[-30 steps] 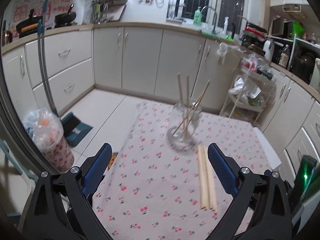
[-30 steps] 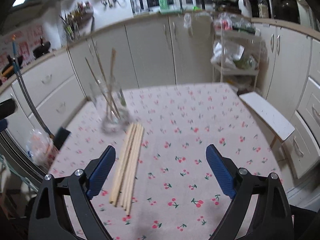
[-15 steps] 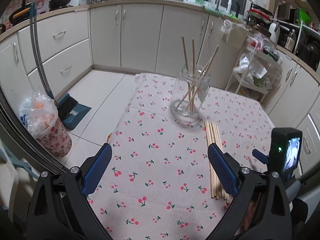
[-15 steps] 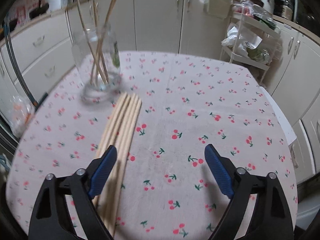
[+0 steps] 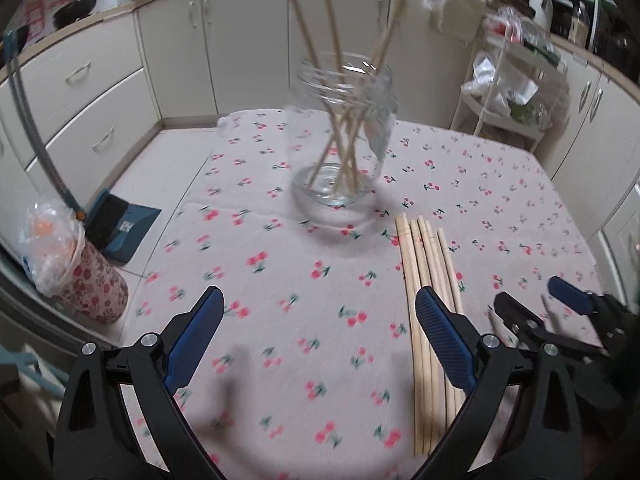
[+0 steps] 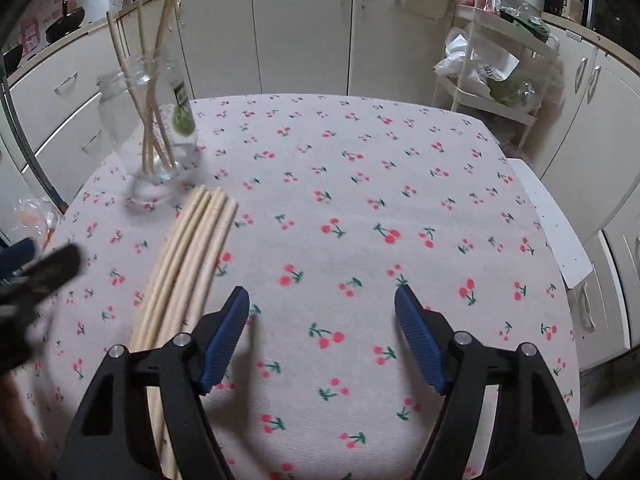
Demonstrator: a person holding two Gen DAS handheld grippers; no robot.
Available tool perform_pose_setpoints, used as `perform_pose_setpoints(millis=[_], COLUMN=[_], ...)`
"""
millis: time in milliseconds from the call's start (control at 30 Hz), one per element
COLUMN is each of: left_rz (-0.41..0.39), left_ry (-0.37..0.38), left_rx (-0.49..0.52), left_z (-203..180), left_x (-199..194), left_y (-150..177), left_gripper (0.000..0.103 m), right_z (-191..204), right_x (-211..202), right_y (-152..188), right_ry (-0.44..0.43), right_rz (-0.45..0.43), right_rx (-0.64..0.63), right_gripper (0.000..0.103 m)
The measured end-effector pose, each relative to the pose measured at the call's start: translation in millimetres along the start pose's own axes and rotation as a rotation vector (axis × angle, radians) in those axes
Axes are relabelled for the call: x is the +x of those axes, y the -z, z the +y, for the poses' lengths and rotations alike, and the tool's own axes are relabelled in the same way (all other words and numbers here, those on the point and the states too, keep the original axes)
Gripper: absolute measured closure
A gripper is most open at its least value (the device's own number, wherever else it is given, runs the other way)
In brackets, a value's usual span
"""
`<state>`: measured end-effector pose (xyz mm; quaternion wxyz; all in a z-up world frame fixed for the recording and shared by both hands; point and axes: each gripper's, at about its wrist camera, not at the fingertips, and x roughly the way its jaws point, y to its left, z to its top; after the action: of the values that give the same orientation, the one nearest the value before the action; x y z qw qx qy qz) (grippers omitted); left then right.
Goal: Organize utensils
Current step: 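Move both open tools down toward the remaining sticks beside the jar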
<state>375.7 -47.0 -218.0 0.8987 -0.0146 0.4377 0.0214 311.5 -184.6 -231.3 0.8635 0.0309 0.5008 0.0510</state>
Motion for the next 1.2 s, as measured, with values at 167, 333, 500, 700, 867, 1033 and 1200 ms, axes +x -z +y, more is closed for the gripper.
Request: perform_pose_setpoints(millis=[167,333,500,700,867,1033,1200], left_rz=[0.019,0.051,0.092,0.101,0.105,0.120,0.113], left_ry=[-0.038,-0.033,-0.018,-0.017,-0.054,-0.030,-0.018], left_rx=[0.034,0.065,0.073,0.059,0.040,0.041,0.042], left_z=[-17,-25,-29,-21,2,14,17], left_x=[25,47,63,65,60,59,58], left_y=[-11,-17,-15,-16,-15,-16,-15], left_gripper=[0.011,0.011,0.011,0.013,0.023,0.030,0.031], right_z=[0,-8,-15,-12,-5,12,18], right_x=[0,-2,-3,-1,1,11,26], right_y=[-1,2,2,3,-3,-12,-21], right_ry=[-0.038,-0.023,-0.029,-0.041,-0.054,-0.081,-0.125], right_rz=[-0.008,-0.013,-0.016,-0.014,-0.018,-0.004,0.028], right_rx=[0.022,0.044,0.061,0.056,0.037,-0.002,0.003], right_gripper=[0.030,0.030,0.027,0.027,0.027,0.037,0.057])
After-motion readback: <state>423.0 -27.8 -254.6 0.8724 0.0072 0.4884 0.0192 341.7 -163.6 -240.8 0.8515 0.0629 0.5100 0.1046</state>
